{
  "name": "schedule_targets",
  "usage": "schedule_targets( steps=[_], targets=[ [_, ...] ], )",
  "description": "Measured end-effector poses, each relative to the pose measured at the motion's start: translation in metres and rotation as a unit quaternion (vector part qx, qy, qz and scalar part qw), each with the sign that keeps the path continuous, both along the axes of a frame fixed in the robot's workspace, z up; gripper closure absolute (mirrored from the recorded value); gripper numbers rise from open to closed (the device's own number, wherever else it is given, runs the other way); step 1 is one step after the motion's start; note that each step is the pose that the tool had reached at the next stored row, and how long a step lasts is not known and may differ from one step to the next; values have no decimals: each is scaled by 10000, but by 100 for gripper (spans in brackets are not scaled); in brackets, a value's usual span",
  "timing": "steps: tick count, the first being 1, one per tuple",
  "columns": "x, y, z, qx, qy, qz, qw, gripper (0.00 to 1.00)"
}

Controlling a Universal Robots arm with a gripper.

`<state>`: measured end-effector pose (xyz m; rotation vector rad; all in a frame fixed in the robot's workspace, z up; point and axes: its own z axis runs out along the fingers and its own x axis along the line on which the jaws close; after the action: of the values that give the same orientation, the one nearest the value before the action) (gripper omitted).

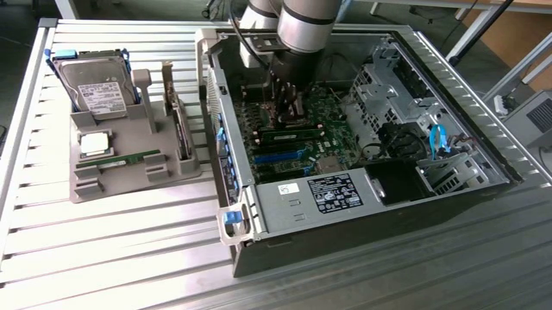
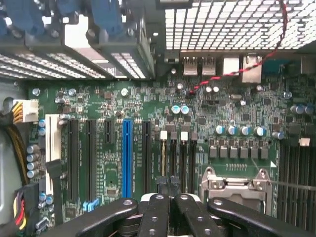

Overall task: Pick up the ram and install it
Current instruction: 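Press down the ram until it locks into place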

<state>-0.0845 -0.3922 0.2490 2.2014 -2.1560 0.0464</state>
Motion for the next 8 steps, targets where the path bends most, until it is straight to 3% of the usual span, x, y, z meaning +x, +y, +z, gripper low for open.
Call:
schedule_targets(
  steps=[8],
  targets=[
    [-64, -8, -92, 0, 0, 0, 10000, 91]
  ],
)
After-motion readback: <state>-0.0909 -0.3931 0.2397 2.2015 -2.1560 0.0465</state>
